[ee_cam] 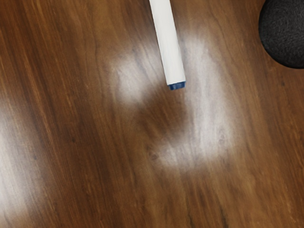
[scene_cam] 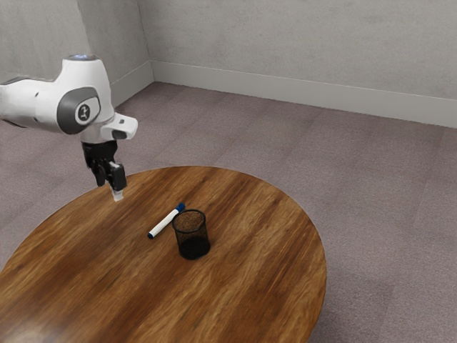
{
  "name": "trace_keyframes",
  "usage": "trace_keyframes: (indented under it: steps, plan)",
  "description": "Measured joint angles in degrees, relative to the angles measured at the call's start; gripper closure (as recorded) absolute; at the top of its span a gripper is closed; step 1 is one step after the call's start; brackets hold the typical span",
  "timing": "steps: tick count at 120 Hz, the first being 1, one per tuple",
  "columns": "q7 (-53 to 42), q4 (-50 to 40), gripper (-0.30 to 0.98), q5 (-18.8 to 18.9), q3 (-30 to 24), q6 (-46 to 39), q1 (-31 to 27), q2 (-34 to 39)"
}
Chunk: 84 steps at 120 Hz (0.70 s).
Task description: Put the marker into the pen holder.
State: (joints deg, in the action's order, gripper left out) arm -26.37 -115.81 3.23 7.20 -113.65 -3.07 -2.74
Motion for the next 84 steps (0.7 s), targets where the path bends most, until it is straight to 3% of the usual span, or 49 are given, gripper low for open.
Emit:
trace_keyframes:
  steps: [18,36,84]
  plan:
    - [7.5,-2.2,0.27,0.6,0.0,-6.6,0.6,-2.5]
    - [13.5,2.1,0.39,0.5,-0.1,-10.5,1.1,-8.0]
    - [23.5,14.0,0.49,-0.2,-0.6,-13.6,4.0,-21.3]
